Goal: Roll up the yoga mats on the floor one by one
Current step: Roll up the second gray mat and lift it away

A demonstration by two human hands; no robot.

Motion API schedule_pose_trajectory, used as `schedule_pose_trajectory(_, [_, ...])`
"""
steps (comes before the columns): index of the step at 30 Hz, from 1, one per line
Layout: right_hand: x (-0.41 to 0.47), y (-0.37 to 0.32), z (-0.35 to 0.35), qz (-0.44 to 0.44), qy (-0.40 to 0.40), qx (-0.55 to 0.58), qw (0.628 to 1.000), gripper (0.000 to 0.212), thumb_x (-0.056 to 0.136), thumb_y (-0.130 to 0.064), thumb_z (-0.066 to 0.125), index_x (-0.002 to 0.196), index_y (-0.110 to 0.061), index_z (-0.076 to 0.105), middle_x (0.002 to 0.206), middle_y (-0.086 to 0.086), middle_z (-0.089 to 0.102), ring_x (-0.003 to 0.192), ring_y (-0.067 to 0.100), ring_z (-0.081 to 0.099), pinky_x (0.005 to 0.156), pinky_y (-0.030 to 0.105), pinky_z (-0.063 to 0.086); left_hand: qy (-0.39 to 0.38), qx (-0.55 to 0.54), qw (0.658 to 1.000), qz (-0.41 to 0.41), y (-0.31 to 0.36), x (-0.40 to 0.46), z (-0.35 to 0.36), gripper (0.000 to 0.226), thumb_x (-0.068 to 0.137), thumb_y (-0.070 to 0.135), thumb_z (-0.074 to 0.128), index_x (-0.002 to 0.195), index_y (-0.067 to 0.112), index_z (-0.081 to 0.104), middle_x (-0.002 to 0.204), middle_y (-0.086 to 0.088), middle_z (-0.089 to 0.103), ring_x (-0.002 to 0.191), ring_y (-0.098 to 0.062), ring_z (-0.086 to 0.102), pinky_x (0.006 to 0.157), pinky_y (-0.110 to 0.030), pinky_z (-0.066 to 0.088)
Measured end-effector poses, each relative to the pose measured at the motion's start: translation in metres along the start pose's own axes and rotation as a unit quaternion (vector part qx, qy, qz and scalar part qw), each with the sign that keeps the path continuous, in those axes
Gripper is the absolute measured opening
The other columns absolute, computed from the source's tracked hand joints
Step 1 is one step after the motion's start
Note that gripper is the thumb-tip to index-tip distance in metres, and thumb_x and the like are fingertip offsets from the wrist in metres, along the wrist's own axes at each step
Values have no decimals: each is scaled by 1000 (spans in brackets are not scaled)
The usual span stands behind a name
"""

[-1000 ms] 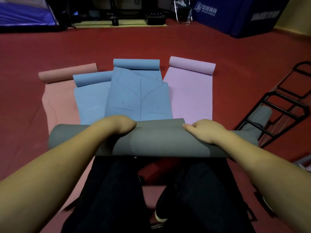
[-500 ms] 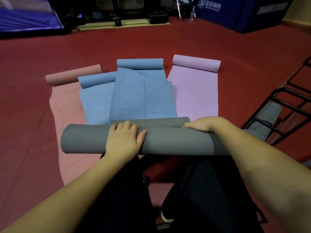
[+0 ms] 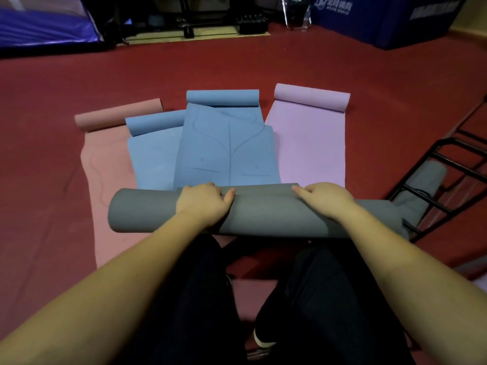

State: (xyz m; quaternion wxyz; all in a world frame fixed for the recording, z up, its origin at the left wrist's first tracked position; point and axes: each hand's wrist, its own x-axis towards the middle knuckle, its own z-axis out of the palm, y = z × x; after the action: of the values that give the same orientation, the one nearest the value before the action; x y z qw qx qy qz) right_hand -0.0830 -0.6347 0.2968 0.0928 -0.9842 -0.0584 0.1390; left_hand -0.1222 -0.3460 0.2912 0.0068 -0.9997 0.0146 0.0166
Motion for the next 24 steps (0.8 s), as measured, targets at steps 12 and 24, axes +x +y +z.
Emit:
schedule_pose_trajectory(12, [-24, -2, 40, 10, 168, -83, 982, 82, 79, -70, 8, 107, -24, 70, 106, 3, 68, 105, 27, 58, 89, 37, 38, -165, -50, 985, -23, 1, 33, -6, 79, 93, 74, 15, 122, 21, 65, 131, -7, 61, 122, -29, 54, 96, -40, 41])
schedule_pose_trajectory(24, [-5, -8, 24, 9, 103, -74, 992, 62, 96, -61, 26, 100, -17, 69, 108, 8, 68, 101, 31, 61, 86, 37, 40, -58, 86, 972, 210, -17, 5, 2, 106, 62, 81, 64, 146, 29, 26, 132, 1, 52, 116, -27, 55, 90, -42, 48])
